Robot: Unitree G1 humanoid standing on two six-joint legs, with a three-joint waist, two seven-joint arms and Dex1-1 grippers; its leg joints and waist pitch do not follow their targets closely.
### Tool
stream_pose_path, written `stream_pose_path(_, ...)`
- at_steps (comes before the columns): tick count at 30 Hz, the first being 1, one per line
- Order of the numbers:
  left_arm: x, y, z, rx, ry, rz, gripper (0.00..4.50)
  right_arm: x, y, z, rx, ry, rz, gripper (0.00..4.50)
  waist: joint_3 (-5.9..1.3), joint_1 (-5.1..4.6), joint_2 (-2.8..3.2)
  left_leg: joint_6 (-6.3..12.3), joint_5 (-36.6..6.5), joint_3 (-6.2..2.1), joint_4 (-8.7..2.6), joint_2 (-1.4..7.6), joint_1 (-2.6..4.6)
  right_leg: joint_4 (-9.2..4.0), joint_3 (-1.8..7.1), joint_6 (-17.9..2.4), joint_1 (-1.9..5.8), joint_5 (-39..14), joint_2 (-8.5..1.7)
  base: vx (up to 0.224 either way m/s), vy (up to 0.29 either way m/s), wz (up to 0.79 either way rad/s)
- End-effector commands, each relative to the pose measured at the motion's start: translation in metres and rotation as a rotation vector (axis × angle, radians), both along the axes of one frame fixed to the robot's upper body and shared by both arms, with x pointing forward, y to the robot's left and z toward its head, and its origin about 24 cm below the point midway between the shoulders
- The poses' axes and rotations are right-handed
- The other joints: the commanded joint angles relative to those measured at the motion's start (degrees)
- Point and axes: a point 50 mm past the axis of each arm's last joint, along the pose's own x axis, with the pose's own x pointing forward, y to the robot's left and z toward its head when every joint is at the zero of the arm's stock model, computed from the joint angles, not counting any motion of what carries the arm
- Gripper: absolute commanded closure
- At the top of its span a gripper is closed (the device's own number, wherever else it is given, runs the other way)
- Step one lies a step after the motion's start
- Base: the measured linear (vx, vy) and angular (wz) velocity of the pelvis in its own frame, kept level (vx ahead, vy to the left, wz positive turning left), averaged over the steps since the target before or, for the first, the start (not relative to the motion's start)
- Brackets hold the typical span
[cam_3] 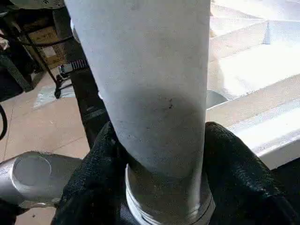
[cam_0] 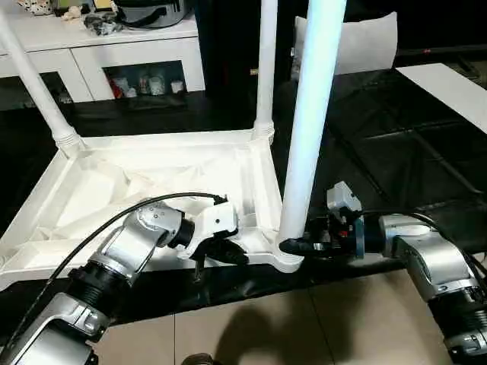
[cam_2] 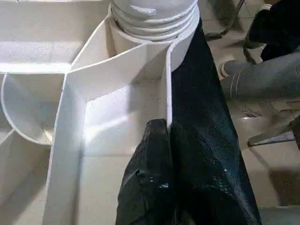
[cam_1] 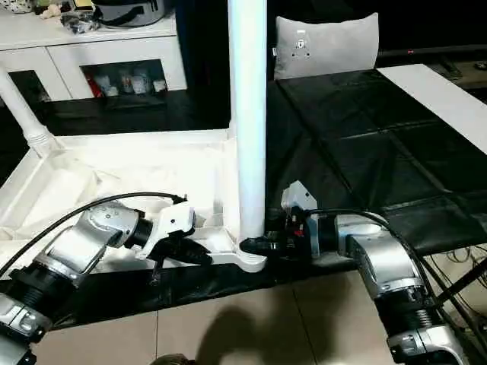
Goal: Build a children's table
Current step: Rotate leg to tighten
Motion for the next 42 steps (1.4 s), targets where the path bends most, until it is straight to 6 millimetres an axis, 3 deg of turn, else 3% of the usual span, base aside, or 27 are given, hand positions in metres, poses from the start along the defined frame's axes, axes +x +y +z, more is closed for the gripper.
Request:
stream_pose_path(1,-0.011,-0.010,-0.010,0.006,0.060,-0.054,4.50,-0.005,0.007,0.001,0.063,0.037,0.029,2.45,-3.66,-0.14,-1.01,3.09,-11.40,-0.23,-3.72,2.13,0.65,-4.23,2.80,-10.85,2.80,-13.79,-3.44,0.000,0.000,0.00)
stream_pose_path(3,-0.011,-0.011,-0.010,-0.001,0.070,-0.039,4.50,-0.005,0.009,0.000,0.072,0.043,0.013,2.45,-3.59,-0.23,-0.89,3.06,-11.72,-0.20,-3.75,2.10,0.65,-4.27,2.80,-11.01,2.78,-13.83,-3.39,0.000,0.000,0.00)
stream_pose_path(5,-0.007,-0.019,-0.009,-0.036,0.093,0.067,4.50,0.002,0.019,-0.008,0.055,0.032,-0.136,2.45,-3.49,-0.38,-0.69,2.49,-12.36,-0.20,-3.90,2.09,0.79,-4.38,2.81,-11.03,2.64,-14.59,-3.35,0.000,0.000,0.00)
stream_pose_path(7,-0.005,-0.024,-0.008,-0.054,0.096,0.105,4.50,0.007,0.023,-0.010,0.045,0.026,-0.208,2.45,-3.24,-0.72,-0.73,1.48,-14.53,-0.31,-4.13,1.86,0.76,-4.77,2.67,-10.11,2.73,-18.72,-3.53,0.000,0.000,0.00)
stream_pose_path(8,-0.003,-0.031,-0.006,-0.086,0.102,0.159,4.50,0.015,0.032,-0.013,0.042,0.040,-0.327,2.45,-2.97,-1.07,-0.66,0.84,-15.95,-0.38,-4.31,1.80,0.82,-5.07,2.65,-9.17,2.58,-21.81,-3.49,0.000,0.000,0.00)
stream_pose_path(10,-0.002,-0.034,-0.006,-0.094,0.105,0.178,4.50,0.017,0.035,-0.014,0.042,0.043,-0.360,2.46,-2.85,-1.86,-0.79,-0.27,-18.17,-0.61,-4.50,1.54,0.94,-5.65,2.37,-7.39,2.67,-26.46,-3.61,0.000,0.000,0.00)
stream_pose_path(12,0.000,-0.041,-0.006,-0.107,0.098,0.229,4.50,0.023,0.040,-0.017,0.033,0.064,-0.455,2.47,-2.48,-3.20,-0.60,-0.79,-20.92,-0.83,-4.84,1.43,0.97,-6.13,2.25,-5.66,2.59,-29.82,-3.45,0.000,0.000,0.00)
stream_pose_path(15,0.011,-0.054,-0.004,-0.125,0.052,0.387,4.50,0.043,0.044,-0.025,0.029,0.119,-0.747,2.47,-2.22,-5.31,-0.79,-1.44,-23.06,-1.12,-4.76,0.87,0.81,-6.73,1.68,-4.15,2.57,-33.71,-3.41,0.000,0.000,0.00)
stream_pose_path(16,0.013,-0.056,-0.003,-0.126,0.044,0.410,4.50,0.044,0.045,-0.024,0.039,0.116,-0.762,2.47,-2.26,-5.53,-0.69,-1.63,-23.45,-1.22,-4.67,0.77,0.84,-6.92,1.45,-3.66,2.56,-34.87,-3.47,0.000,0.000,0.00)
stream_pose_path(17,0.015,-0.057,-0.003,-0.124,0.032,0.439,4.50,0.045,0.046,-0.024,0.050,0.109,-0.774,2.12,-2.31,-5.72,-0.45,-1.67,-23.71,-1.27,-4.54,0.65,0.97,-7.19,1.34,-3.20,2.51,-35.71,-3.55,0.000,0.000,0.00)
stream_pose_path(18,0.018,-0.059,-0.002,-0.118,0.009,0.462,4.50,0.046,0.049,-0.024,0.040,0.083,-0.779,1.91,-2.59,-6.07,-0.56,-1.01,-23.59,-1.33,-4.36,0.62,1.25,-7.58,1.29,-2.94,2.37,-34.36,-3.55,0.000,0.000,0.00)
stream_pose_path(19,0.019,-0.060,-0.002,-0.114,-0.002,0.471,4.50,0.046,0.049,-0.024,0.032,0.070,-0.786,1.91,-2.58,-6.23,-0.62,-0.59,-23.18,-1.30,-4.53,0.67,1.07,-7.58,1.32,-3.17,2.54,-33.07,-3.43,0.000,0.000,0.00)
stream_pose_path(20,0.019,-0.060,-0.002,-0.111,-0.010,0.476,4.50,0.047,0.050,-0.024,0.025,0.060,-0.794,1.77,-2.77,-6.25,-0.65,0.14,-21.61,-1.30,-4.78,0.84,0.63,-7.23,1.49,-3.86,2.92,-29.73,-3.34,0.000,0.000,0.00)
stream_pose_path(25,0.021,-0.053,-0.001,-0.102,-0.049,0.448,4.50,0.047,0.042,-0.021,0.041,0.016,-0.813,1.35,-3.11,-5.56,-0.48,1.45,-17.63,-0.76,-4.70,1.18,0.86,-6.29,2.20,-8.05,2.79,-20.55,-3.18,0.000,0.000,0.00)
stream_pose_path(28,0.022,-0.048,-0.003,-0.095,-0.061,0.447,4.50,0.047,0.036,-0.019,0.047,-0.023,-0.807,0.99,-3.61,-4.47,-0.41,1.97,-12.99,-0.45,-4.34,1.35,0.74,-5.33,2.42,-10.17,3.08,-12.76,-3.19,0.000,0.000,0.00)
stream_pose_path(33,0.018,-0.037,-0.008,-0.060,-0.076,0.386,4.50,0.039,0.016,-0.007,0.069,-0.110,-0.670,0.55,-3.91,-3.04,-0.48,3.63,-9.01,-0.25,-3.85,1.49,0.62,-4.55,2.48,-11.28,3.34,-6.76,-3.15,0.000,0.000,0.00)
stream_pose_path(37,0.015,-0.029,-0.010,-0.045,-0.069,0.340,4.50,0.025,0.003,-0.001,0.067,-0.132,-0.507,0.25,-3.60,-2.58,-0.31,4.37,-10.21,-0.33,-4.01,1.63,0.51,-4.77,2.37,-10.79,3.38,-8.63,-3.16,0.000,0.000,0.00)
stream_pose_path(42,0.004,-0.013,-0.012,0.004,-0.058,0.129,4.50,0.011,-0.016,0.005,-0.003,-0.109,-0.280,0.15,-3.26,-2.19,-0.30,3.31,-15.35,-0.46,-4.35,1.67,0.77,-5.77,2.31,-8.84,3.17,-18.11,-3.23,0.000,0.000,0.00)
